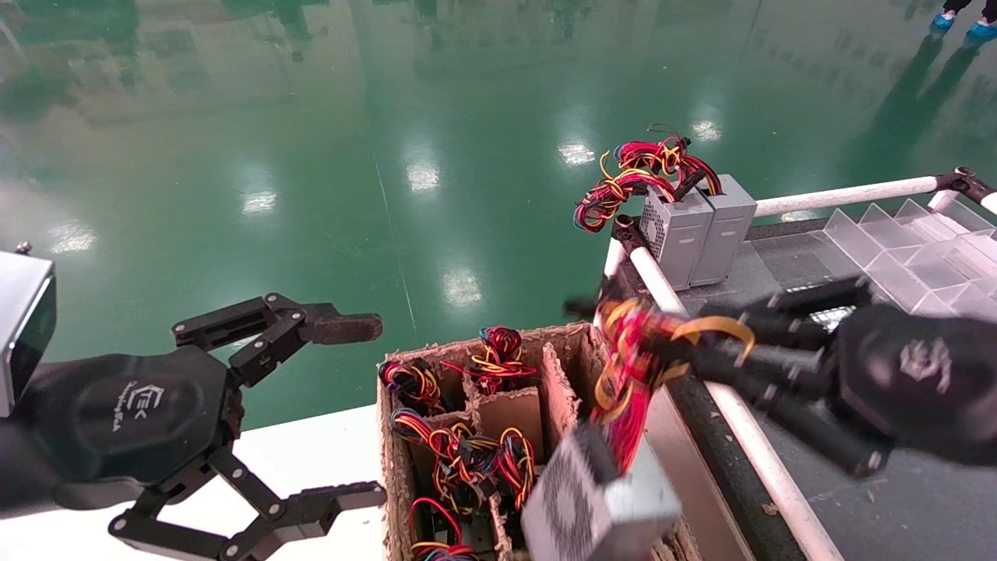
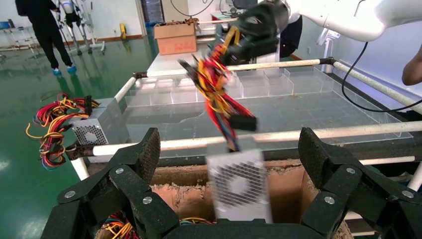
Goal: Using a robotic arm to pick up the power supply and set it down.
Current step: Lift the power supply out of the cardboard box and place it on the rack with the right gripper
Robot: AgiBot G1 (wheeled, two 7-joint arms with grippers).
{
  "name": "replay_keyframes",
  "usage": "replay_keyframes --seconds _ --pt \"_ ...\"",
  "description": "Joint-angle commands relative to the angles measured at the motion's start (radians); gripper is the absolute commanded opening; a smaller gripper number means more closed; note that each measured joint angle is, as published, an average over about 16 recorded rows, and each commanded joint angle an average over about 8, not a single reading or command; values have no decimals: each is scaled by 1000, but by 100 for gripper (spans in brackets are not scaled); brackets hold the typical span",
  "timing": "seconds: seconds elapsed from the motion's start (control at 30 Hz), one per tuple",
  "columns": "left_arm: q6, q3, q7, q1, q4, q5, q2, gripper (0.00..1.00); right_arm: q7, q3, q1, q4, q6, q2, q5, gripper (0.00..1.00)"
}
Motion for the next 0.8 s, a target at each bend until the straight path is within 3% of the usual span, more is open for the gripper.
replay_keyframes --seconds 0.03,0.43,0.8 --pt "0 0 0 0 0 0 0 100 -10 12 10 -25 5 3 9 0" --pt "0 0 0 0 0 0 0 100 -75 40 175 -224 -28 16 -5 0" --pt "0 0 0 0 0 0 0 100 -197 22 248 -409 -30 49 -95 0"
